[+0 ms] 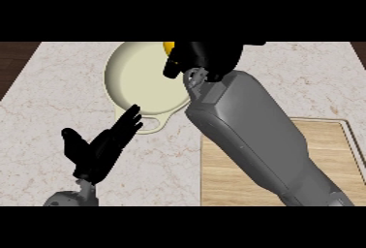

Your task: Pick the lemon from the tray and place it in the pot

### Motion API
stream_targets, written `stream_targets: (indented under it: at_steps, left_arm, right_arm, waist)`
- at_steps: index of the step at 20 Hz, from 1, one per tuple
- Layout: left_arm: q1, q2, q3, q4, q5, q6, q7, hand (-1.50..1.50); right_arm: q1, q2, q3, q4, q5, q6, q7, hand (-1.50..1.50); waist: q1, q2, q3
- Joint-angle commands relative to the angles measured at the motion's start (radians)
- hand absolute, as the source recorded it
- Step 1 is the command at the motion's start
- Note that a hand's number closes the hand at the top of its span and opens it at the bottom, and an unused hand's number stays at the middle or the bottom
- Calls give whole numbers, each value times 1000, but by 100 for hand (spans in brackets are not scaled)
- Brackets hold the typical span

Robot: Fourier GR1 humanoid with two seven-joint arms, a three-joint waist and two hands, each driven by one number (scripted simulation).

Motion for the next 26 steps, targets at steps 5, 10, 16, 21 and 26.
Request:
stream_targets:
  at_steps: [5, 10, 16, 21, 26]
  left_arm:
    - [-35, -7, 3, 13, -5, -8, -3, 0]
    - [-11, -8, -18, -19, -5, -15, 16, 0]
    - [-31, -24, -33, 11, -18, -22, 2, 0]
    - [-42, -17, -29, 16, -15, -36, -2, 0]
    - [-80, -10, -7, 21, -4, -41, 9, 0]
  right_arm:
    - [-167, 9, -62, 415, -77, -264, 1, 150]
    - [-198, 9, -91, 598, -126, -421, -113, 150]
    - [-209, 9, -114, 791, -206, -543, -226, 150]
    - [-223, 9, -194, 829, -322, -666, -249, -150]
    - [-168, 9, -258, 796, -455, -824, -421, -150]
  waist:
    - [18, 9, 0]
    - [41, 14, 1]
    - [68, 29, 0]
    - [75, 31, 1]
    - [98, 43, 3]
